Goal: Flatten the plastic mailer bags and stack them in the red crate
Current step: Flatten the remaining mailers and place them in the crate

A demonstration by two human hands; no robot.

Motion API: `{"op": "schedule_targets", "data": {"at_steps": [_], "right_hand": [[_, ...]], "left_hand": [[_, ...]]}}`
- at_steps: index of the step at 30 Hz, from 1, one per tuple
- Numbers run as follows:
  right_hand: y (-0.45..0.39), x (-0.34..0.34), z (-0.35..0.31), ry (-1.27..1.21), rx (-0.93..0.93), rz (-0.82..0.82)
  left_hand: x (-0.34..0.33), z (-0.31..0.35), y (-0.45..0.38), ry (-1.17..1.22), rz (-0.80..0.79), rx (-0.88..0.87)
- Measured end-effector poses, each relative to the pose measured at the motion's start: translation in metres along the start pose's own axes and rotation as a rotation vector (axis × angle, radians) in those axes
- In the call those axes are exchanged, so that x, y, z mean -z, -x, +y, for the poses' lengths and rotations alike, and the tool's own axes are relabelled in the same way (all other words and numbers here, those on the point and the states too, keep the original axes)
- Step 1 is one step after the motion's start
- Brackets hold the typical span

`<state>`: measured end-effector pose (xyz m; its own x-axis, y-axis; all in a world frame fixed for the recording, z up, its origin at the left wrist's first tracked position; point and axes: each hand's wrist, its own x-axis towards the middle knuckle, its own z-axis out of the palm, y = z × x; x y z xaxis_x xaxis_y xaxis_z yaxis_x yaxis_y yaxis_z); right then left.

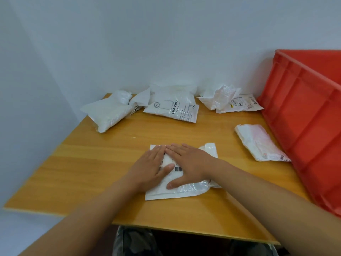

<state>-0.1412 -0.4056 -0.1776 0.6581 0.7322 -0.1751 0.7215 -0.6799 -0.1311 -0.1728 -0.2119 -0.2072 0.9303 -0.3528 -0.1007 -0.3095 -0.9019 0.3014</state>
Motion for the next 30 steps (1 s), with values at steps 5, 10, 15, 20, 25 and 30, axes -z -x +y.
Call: {"op": "schedule_targets", "data": {"at_steps": [5, 10, 15, 20, 25, 30], "right_hand": [[-0.001, -0.008, 0.001, -0.028, -0.004, 0.047], [-0.003, -0.014, 0.003, -0.055, -0.001, 0.073], [-0.006, -0.021, 0.006, -0.035, -0.002, 0.055], [-0.008, -0.023, 0.007, 0.015, 0.002, 0.026], [-0.009, -0.024, 0.007, 0.058, 0.004, 0.016], [-0.009, -0.025, 0.003, 0.085, -0.009, 0.019]], "left_hand": [[-0.01, -0.003, -0.005, -0.04, -0.012, -0.003], [-0.013, -0.003, -0.006, -0.086, -0.017, -0.002], [-0.012, -0.003, -0.008, -0.117, -0.047, 0.009], [-0.014, -0.004, -0.008, -0.143, -0.064, 0.021], [-0.011, -0.003, -0.007, -0.159, -0.112, 0.036], [-0.002, 0.004, -0.01, -0.205, -0.194, 0.082]]}}
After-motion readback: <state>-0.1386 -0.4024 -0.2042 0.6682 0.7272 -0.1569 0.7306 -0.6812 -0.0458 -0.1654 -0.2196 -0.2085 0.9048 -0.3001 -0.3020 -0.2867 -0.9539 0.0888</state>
